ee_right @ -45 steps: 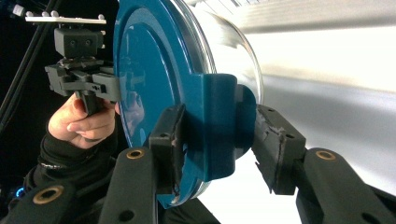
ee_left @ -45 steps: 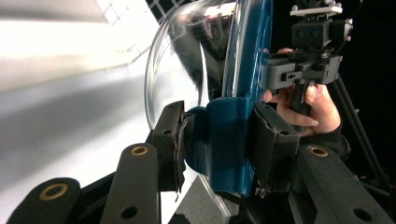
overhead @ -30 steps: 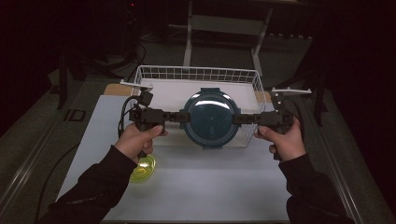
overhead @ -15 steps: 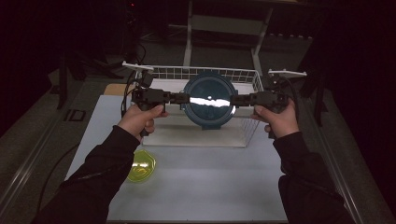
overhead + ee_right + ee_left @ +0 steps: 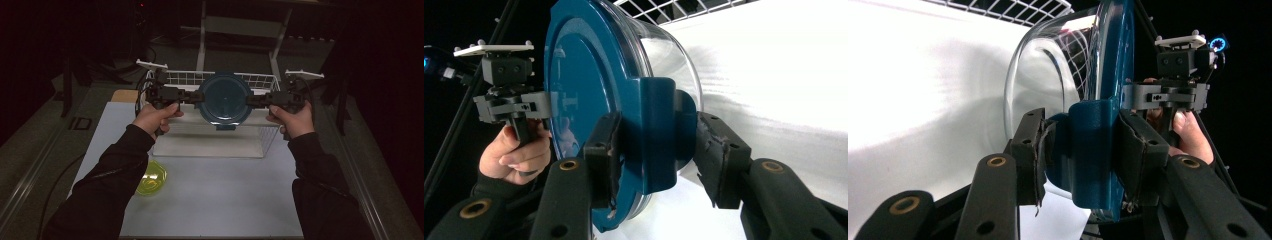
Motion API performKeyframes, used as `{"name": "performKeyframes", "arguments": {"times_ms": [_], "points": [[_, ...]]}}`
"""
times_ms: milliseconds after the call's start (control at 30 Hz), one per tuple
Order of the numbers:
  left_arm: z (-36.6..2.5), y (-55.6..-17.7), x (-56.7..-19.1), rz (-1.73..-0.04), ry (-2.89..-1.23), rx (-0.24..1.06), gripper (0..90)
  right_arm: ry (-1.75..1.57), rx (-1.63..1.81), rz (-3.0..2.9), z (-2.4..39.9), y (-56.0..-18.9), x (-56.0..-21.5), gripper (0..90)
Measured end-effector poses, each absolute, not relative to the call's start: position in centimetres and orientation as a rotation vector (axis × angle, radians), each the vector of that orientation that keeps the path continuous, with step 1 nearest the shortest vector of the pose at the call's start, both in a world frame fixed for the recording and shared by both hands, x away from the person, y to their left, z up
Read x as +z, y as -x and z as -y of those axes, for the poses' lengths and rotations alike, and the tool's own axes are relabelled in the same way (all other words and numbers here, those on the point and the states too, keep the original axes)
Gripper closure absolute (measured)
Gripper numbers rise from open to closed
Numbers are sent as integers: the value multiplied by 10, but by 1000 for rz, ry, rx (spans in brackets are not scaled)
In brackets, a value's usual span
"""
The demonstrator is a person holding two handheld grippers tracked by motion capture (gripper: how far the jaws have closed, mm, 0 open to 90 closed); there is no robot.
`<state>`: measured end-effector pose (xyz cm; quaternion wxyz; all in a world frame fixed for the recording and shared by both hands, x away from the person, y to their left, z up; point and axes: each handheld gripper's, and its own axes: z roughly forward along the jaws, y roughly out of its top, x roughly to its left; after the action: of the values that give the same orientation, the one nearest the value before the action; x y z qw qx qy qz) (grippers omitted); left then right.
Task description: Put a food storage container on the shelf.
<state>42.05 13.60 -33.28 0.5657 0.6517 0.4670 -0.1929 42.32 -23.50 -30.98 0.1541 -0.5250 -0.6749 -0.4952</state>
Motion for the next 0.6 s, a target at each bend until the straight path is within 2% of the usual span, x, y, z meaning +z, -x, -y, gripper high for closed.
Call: {"name": "performKeyframes", "arguments": {"times_ms": [600], "points": [[-141, -441, -346, -1159, -1459, -515, 550, 1599, -1382, 1899, 226, -441, -310, 523]]}}
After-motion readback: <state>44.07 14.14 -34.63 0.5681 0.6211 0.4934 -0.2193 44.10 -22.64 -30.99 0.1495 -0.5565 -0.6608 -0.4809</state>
